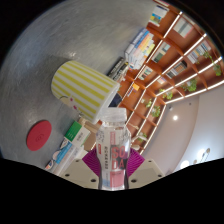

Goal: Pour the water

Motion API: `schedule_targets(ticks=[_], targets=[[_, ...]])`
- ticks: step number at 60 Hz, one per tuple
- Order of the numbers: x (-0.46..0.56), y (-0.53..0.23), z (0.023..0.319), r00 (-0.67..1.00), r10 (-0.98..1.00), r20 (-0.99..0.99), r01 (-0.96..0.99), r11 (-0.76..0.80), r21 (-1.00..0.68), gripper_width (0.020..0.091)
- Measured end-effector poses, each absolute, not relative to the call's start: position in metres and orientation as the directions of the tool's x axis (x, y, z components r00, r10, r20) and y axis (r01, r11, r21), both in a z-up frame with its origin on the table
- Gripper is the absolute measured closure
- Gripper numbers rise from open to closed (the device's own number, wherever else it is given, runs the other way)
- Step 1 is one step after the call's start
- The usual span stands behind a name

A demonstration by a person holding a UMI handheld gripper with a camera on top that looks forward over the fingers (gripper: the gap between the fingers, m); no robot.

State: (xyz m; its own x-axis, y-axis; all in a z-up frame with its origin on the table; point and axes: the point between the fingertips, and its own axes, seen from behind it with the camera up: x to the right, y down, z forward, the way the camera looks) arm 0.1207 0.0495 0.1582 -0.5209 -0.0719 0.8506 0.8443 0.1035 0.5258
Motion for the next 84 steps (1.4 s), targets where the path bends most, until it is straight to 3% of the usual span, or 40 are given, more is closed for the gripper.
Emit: schedule_targets(ticks=[6, 13, 20, 27, 44, 51, 65, 78, 84], targets=[[0.121, 0.039, 0.161, -0.304, -0.028, 0.952, 0.946, 0.112, 0.305, 0.0783], [0.135, 0.035, 0.161, 0.165, 0.114, 0.980, 0.980, 0.092, -0.175, 0.0783], [0.136, 0.028, 0.153, 0.607, 0.253, 0.753, 0.772, 0.035, -0.634, 0.0782], [0.139, 0.031, 0.134, 0.836, 0.328, 0.439, 0.484, -0.063, -0.873, 0.0782], [0.148, 0.042, 0.111, 0.939, 0.336, 0.074, 0.118, -0.110, -0.987, 0.0764], [0.151, 0.046, 0.096, 0.941, 0.335, 0.045, 0.086, -0.108, -0.990, 0.0760], [0.157, 0.042, 0.100, 0.949, 0.314, 0.012, 0.036, -0.072, -0.997, 0.0750], [0.162, 0.040, 0.096, 0.960, 0.279, 0.010, 0.043, -0.114, -0.993, 0.0587], [0.171, 0.030, 0.092, 0.972, 0.235, 0.008, 0.046, -0.155, -0.987, 0.0388]])
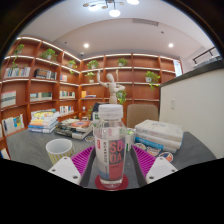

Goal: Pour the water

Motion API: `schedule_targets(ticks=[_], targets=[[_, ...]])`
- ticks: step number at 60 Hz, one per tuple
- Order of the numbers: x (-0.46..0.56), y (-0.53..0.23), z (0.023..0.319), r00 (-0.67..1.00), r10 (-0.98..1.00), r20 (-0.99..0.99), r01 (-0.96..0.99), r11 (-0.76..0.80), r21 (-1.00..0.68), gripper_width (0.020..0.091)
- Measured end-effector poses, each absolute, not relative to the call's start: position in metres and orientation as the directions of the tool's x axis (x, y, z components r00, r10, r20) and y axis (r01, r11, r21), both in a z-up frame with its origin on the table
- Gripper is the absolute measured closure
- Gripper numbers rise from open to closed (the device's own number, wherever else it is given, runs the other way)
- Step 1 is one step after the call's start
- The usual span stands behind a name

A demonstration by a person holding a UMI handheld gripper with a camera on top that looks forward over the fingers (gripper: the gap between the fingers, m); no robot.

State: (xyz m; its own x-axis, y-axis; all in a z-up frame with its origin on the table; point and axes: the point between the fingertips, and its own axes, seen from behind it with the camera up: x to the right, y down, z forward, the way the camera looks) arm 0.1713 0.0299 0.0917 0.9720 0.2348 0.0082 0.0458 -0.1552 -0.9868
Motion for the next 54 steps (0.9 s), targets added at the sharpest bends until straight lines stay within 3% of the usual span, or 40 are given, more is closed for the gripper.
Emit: schedule_targets(ticks=[4, 16, 42, 54], targets=[[0.177, 0.015, 0.095, 0.977, 0.215, 0.001, 0.035, -0.157, -0.987, 0.0340], [0.189, -0.043, 0.093, 0.988, 0.149, -0.028, 0.004, -0.208, -0.978, 0.0345], [0.205, -0.102, 0.144, 0.999, 0.048, -0.026, -0.018, -0.150, -0.988, 0.0327], [0.189, -0.110, 0.154, 0.997, 0.081, -0.006, 0.005, -0.136, -0.991, 0.0314]])
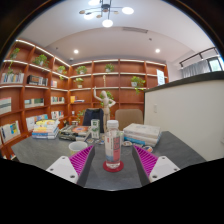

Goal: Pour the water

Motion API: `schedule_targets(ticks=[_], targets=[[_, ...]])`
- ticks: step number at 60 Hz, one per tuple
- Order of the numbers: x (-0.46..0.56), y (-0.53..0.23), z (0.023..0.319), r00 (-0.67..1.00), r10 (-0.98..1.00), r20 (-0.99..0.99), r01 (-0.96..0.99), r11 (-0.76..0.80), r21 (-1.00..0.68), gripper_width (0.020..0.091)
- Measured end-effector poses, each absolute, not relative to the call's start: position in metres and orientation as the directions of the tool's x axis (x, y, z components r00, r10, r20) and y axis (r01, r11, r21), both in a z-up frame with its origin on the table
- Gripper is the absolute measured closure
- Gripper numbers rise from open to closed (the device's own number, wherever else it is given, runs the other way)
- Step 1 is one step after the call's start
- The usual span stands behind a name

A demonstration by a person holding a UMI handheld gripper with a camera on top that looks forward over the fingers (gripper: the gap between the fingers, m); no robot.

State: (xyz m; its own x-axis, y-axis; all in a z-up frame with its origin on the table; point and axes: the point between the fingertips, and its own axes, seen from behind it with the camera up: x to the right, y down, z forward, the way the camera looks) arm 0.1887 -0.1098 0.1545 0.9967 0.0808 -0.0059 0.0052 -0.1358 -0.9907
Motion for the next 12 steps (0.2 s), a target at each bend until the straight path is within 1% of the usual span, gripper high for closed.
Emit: schedule_targets(ticks=[12], targets=[[0.1893, -0.1088, 0.1564, 0.998, 0.052, 0.031, 0.037, -0.115, -0.993, 0.0307]])
